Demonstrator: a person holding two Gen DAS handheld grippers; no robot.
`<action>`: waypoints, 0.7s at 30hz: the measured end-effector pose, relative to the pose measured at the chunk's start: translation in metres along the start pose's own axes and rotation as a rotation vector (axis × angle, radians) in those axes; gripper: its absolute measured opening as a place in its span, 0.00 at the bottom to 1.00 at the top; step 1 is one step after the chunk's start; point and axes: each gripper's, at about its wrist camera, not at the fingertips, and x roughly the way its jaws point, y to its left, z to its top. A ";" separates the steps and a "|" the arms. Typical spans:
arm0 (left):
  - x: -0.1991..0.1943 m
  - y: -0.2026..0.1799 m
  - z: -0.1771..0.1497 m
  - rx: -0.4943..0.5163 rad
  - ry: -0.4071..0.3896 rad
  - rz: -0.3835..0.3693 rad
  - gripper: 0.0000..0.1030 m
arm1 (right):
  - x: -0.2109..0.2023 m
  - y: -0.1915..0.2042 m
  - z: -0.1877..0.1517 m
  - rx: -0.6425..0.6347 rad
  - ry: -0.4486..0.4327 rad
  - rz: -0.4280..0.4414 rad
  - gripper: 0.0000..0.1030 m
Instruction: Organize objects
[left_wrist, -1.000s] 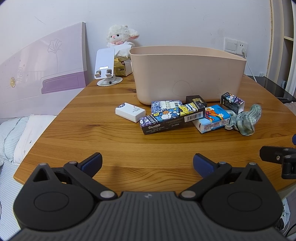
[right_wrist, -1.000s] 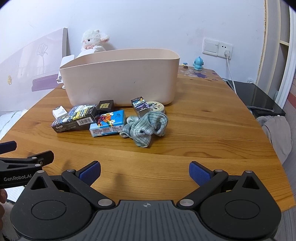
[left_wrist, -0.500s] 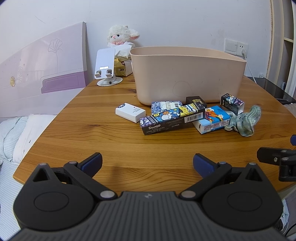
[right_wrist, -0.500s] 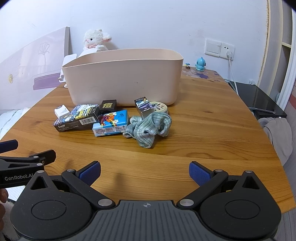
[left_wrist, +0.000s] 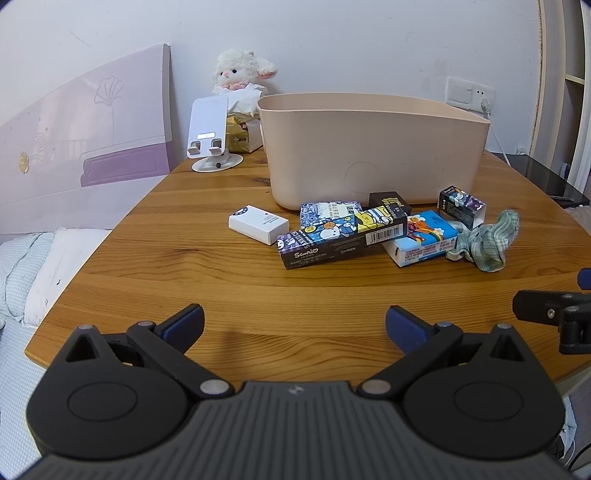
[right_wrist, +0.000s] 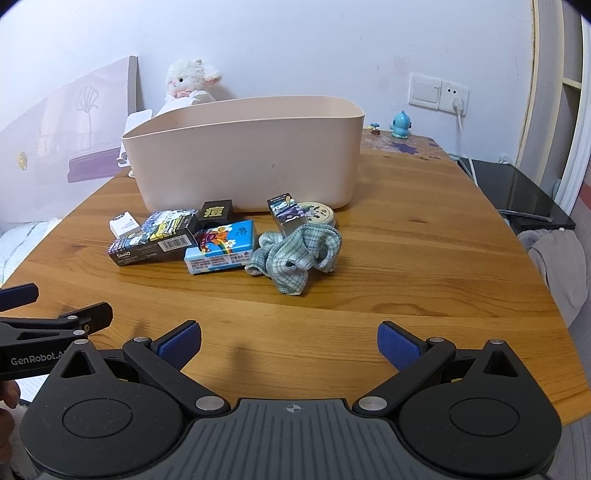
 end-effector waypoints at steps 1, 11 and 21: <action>0.000 -0.001 0.000 0.002 -0.001 0.000 1.00 | 0.000 0.000 0.000 -0.001 -0.001 0.001 1.00; 0.000 -0.005 -0.001 0.006 -0.016 0.007 1.00 | -0.001 0.001 0.002 -0.020 -0.008 0.004 1.00; -0.001 -0.001 0.010 0.029 -0.038 -0.001 1.00 | -0.002 -0.005 0.013 -0.031 -0.046 0.014 1.00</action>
